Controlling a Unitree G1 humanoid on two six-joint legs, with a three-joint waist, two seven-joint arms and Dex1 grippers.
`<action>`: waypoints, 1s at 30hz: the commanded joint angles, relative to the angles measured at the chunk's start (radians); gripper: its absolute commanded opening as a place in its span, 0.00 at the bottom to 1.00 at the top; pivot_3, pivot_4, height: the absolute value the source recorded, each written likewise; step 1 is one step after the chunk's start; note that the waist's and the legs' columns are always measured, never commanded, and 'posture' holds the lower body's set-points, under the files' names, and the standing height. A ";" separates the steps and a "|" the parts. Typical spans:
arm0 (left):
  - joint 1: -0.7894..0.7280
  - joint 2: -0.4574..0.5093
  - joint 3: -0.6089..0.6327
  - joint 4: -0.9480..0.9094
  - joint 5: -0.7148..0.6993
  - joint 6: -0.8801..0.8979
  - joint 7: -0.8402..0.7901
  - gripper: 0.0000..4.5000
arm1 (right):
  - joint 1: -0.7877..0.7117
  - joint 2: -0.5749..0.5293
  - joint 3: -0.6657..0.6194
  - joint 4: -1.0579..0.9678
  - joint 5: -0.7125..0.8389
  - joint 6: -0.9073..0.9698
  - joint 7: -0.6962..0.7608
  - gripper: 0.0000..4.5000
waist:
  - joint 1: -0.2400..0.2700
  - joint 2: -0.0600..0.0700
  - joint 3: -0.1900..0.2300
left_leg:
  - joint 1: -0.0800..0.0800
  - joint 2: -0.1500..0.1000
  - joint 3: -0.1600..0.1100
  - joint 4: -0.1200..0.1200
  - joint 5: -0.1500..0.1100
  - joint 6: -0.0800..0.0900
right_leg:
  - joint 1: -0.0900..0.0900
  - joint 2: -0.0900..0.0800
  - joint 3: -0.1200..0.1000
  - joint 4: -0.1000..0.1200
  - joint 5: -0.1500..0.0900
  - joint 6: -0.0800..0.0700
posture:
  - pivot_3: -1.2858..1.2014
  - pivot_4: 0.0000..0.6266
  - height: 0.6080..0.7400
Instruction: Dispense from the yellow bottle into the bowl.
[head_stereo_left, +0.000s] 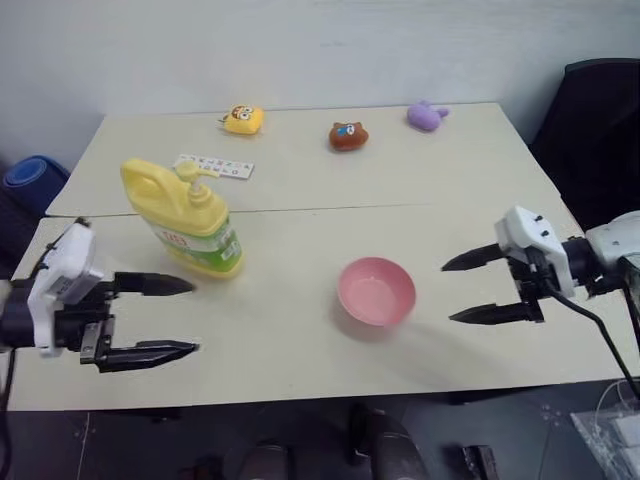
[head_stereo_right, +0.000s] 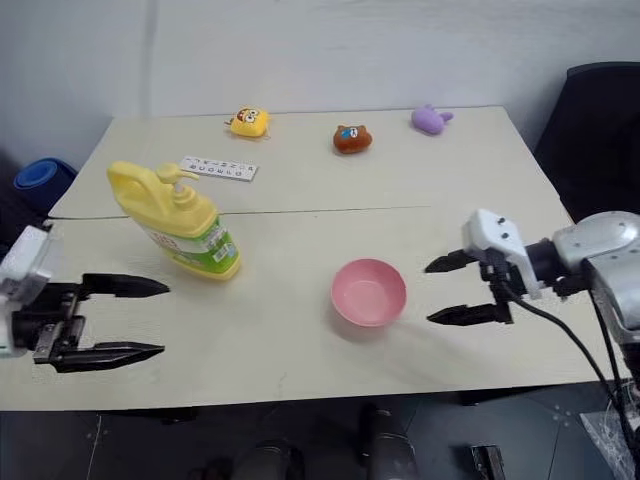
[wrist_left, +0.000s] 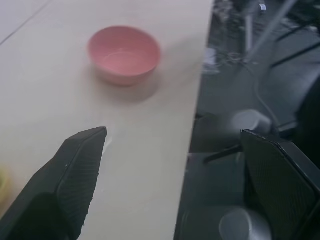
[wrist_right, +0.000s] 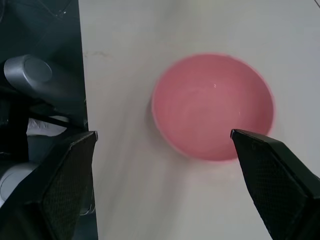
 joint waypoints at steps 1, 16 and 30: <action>-0.092 0.031 -0.101 -0.048 -0.073 0.017 -0.001 1.00 | 0.000 0.040 0.042 -0.138 0.008 0.057 -0.083 0.99 | 0.000 0.000 0.000 | 0.000 -0.001 0.000 0.000 0.000 -0.001 | 0.000 0.002 0.000 -0.001 0.000 0.000 | 0.52 0.24 1.00; -0.354 -0.013 -0.399 -0.003 0.000 -0.018 -0.008 1.00 | -0.015 0.273 0.330 -0.152 -0.245 0.041 -0.356 0.64 | 0.000 -0.002 -0.001 | 0.001 0.003 0.002 0.002 -0.001 -0.006 | 0.000 0.011 0.001 0.002 -0.001 -0.003 | 0.52 0.24 1.00; -0.384 -0.030 -0.400 -0.013 -0.007 -0.002 0.030 1.00 | -0.005 0.351 0.400 -0.015 -0.363 -0.040 -0.393 0.64 | 0.000 -0.004 -0.002 | 0.001 0.003 0.002 0.002 -0.001 -0.005 | 0.000 0.011 0.000 0.002 -0.001 -0.003 | 0.52 0.24 1.00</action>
